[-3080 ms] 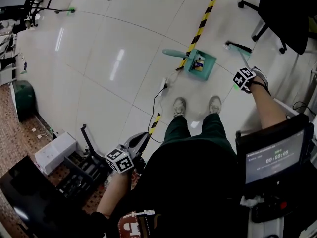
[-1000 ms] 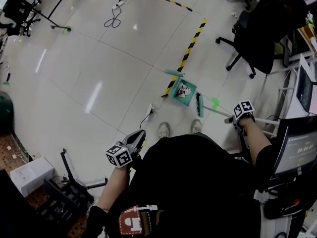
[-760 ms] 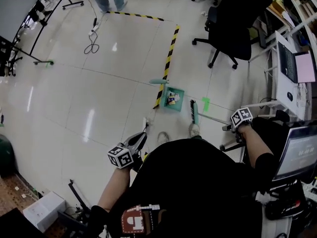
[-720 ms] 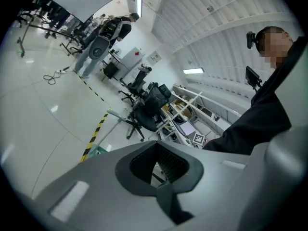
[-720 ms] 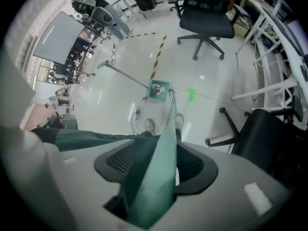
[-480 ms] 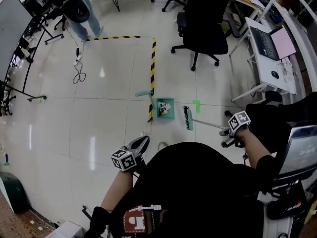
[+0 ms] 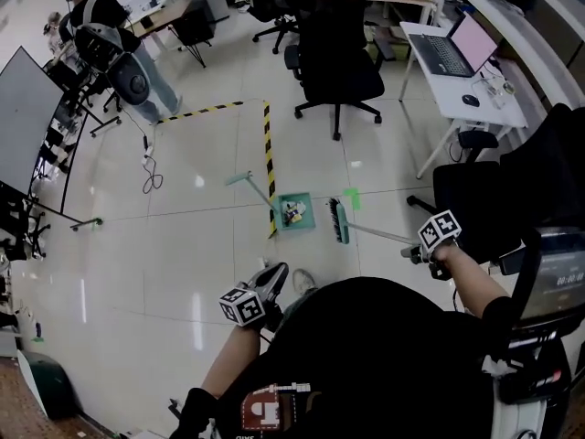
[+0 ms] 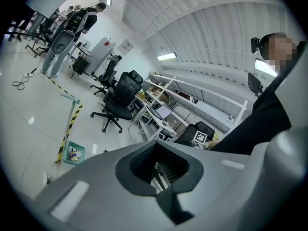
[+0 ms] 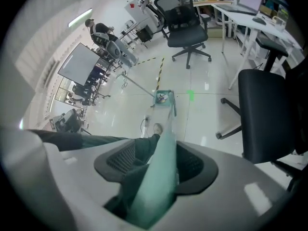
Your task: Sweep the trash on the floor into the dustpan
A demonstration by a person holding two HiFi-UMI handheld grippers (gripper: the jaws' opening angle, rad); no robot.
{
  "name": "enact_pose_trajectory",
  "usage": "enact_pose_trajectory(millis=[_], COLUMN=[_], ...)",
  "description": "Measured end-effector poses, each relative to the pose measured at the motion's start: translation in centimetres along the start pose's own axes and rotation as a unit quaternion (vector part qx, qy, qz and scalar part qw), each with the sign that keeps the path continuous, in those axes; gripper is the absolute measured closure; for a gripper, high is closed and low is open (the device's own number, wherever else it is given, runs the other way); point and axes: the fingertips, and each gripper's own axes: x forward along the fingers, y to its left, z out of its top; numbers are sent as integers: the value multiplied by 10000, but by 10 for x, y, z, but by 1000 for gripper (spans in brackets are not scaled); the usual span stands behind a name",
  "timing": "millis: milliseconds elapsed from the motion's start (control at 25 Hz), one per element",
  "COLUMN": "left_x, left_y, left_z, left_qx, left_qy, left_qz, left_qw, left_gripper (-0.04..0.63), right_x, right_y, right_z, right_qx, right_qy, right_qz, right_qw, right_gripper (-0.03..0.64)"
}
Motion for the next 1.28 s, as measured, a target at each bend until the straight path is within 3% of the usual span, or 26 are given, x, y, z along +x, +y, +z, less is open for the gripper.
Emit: enact_pose_trajectory(millis=[240,440,640,880,1120,1280], left_x=[-9,-46,-93,-181,-284,-302], left_y=[-94,-138,-146,-154,-135,-145], left_z=[-84,-111,-125,-162,-222,-246], left_qx=[-153,-18,131,243,10,30], left_qy=[-89,-73,-41,-2,183,180], left_qz=[92,194,237,-80,37,20], left_qw=[9998,9998,9996,9997,9998,9998], left_gripper=[597,597,597,597,597,597], right_x=[-29,-28,-12,9,31,25], right_y=[-25,-26,0,53,114,123], right_z=[-100,-176,-232,-297,-366,-410], right_qx=[21,350,298,677,911,996], right_qy=[-187,-70,12,-271,-491,-549], right_qz=[348,634,584,608,470,634], right_qw=[9992,9974,9978,9955,9935,9915], right_gripper=[367,367,365,365,365,365])
